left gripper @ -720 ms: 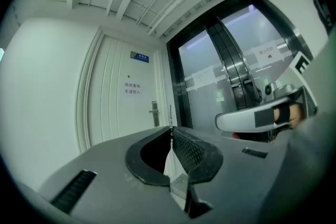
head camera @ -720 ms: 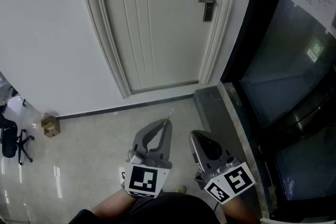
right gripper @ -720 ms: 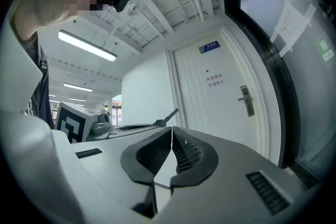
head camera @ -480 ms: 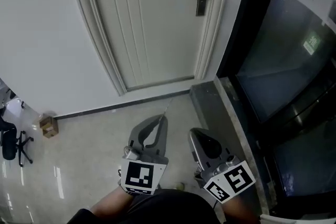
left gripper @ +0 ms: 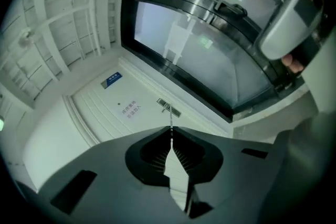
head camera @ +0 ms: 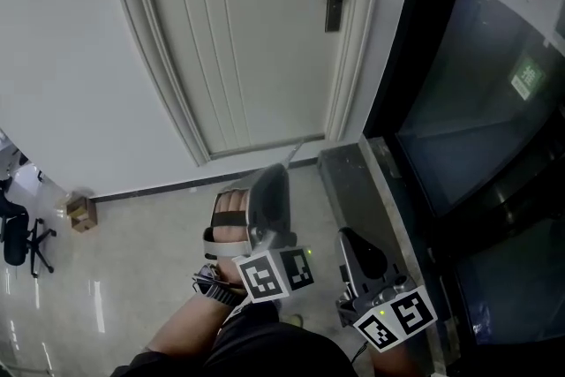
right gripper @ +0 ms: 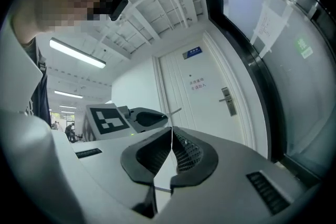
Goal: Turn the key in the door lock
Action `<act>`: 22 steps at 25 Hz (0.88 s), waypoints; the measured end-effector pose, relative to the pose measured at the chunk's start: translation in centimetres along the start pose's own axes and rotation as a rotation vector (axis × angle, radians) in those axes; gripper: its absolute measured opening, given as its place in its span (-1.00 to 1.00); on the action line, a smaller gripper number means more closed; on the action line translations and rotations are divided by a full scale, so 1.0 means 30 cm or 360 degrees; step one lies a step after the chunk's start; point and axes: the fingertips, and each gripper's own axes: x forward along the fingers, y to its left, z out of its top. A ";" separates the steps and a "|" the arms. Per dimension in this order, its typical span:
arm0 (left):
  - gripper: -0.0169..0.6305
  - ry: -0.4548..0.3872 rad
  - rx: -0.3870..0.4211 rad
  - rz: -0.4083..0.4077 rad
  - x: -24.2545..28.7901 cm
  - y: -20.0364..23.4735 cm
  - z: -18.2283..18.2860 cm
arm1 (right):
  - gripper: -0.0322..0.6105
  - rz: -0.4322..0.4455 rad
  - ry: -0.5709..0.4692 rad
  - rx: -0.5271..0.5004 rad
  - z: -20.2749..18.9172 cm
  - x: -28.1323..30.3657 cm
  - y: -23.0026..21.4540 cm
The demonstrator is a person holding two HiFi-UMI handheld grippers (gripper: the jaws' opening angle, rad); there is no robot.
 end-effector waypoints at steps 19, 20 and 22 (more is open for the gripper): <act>-0.92 -0.0104 0.0031 -0.0136 0.881 0.036 0.024 | -0.85 -0.0189 -0.0010 -0.0071 0.104 0.577 -0.562; -0.92 -0.0103 0.0033 -0.0143 0.939 0.048 0.020 | -0.85 -0.0199 -0.0007 -0.0066 0.108 0.621 -0.597; -0.92 -0.0105 0.0026 -0.0155 1.043 0.065 0.014 | -0.85 -0.0208 -0.0003 -0.0049 0.115 0.703 -0.660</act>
